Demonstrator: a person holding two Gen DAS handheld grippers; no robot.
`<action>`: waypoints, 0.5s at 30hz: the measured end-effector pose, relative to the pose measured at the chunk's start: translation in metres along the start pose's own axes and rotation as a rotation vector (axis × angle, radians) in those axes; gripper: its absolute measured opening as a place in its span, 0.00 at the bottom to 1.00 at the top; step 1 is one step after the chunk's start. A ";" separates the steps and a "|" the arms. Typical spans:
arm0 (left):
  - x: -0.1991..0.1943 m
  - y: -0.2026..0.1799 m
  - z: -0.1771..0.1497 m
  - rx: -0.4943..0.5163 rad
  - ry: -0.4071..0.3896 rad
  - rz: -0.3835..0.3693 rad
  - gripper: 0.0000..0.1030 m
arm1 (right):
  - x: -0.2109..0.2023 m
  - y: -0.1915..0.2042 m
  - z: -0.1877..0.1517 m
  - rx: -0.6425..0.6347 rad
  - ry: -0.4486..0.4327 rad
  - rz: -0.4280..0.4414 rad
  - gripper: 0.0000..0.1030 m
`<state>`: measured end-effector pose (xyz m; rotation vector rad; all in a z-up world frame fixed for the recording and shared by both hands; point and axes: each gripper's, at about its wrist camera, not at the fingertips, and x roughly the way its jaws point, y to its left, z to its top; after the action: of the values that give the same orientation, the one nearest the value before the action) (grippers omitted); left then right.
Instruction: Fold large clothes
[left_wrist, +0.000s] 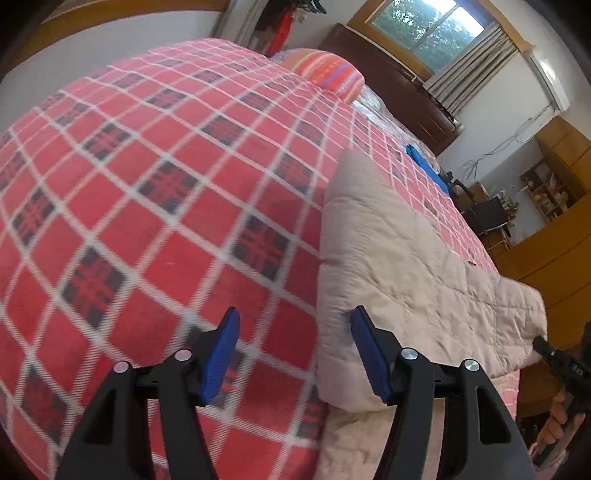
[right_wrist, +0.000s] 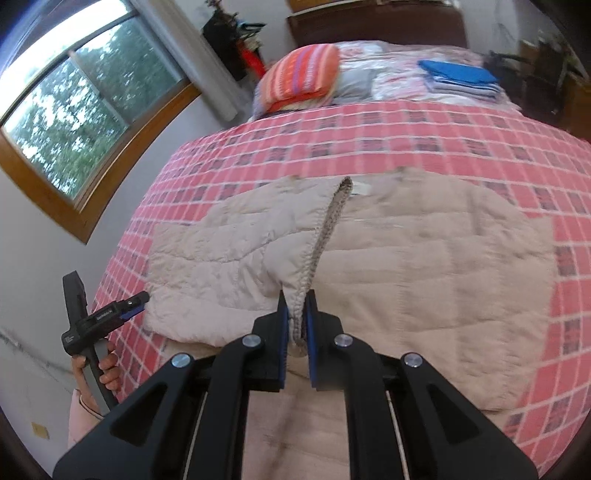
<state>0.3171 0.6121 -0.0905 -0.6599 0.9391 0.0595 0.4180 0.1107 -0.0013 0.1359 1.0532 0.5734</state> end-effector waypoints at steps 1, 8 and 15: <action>0.002 -0.003 0.001 0.001 0.004 -0.011 0.62 | -0.003 -0.011 -0.001 0.019 -0.003 -0.002 0.08; 0.022 -0.024 0.008 0.005 0.012 -0.024 0.61 | -0.004 -0.059 -0.013 0.093 -0.005 -0.066 0.08; 0.052 -0.040 0.009 0.025 0.066 -0.005 0.33 | 0.020 -0.082 -0.026 0.124 0.051 -0.106 0.08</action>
<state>0.3676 0.5732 -0.1063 -0.6444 1.0007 0.0218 0.4343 0.0474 -0.0603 0.1738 1.1390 0.4180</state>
